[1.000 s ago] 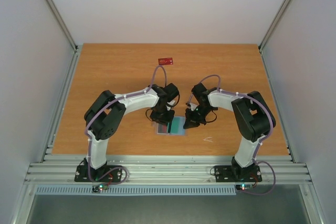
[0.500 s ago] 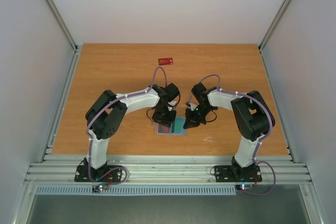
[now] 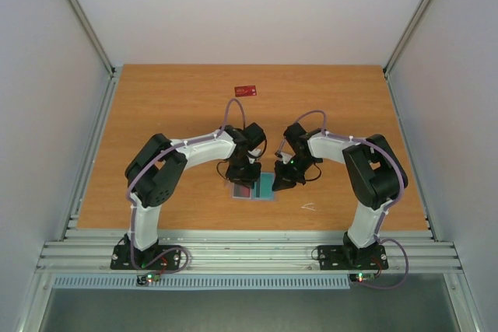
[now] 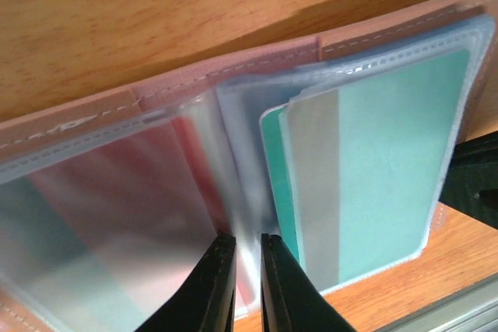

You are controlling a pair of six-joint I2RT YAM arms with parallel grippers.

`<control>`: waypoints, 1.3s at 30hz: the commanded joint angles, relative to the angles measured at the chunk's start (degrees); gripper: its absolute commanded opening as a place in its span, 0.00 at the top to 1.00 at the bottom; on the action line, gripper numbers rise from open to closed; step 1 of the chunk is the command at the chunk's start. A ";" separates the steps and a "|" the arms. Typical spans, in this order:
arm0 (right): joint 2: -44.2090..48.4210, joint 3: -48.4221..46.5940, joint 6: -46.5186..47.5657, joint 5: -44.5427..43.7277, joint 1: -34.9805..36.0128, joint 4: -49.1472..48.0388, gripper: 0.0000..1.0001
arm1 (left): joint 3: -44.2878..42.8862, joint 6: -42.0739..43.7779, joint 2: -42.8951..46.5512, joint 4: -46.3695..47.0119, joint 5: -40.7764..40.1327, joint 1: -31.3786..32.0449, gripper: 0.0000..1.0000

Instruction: Put the credit cards into the card holder

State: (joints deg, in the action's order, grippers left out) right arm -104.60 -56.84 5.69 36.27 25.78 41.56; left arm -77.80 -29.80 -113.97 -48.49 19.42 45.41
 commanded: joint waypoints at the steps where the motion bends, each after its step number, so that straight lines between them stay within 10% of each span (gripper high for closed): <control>1: 0.17 1.31 0.97 -5.95 1.10 1.39 0.96 | 1.48 -0.34 4.25 3.32 0.22 0.45 0.87; 17: 11.17 -0.16 -1.68 -1.61 0.26 2.80 0.77 | 2.15 0.63 9.80 0.50 -2.09 0.45 0.90; 39: 3.64 4.02 -8.97 4.25 -1.27 -8.31 0.64 | -1.88 8.38 -0.32 1.22 2.73 -0.35 0.97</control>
State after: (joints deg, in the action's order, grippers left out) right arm -99.48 -53.34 -2.92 40.38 24.82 33.91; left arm -77.25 -23.59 -112.60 -47.33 20.56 45.28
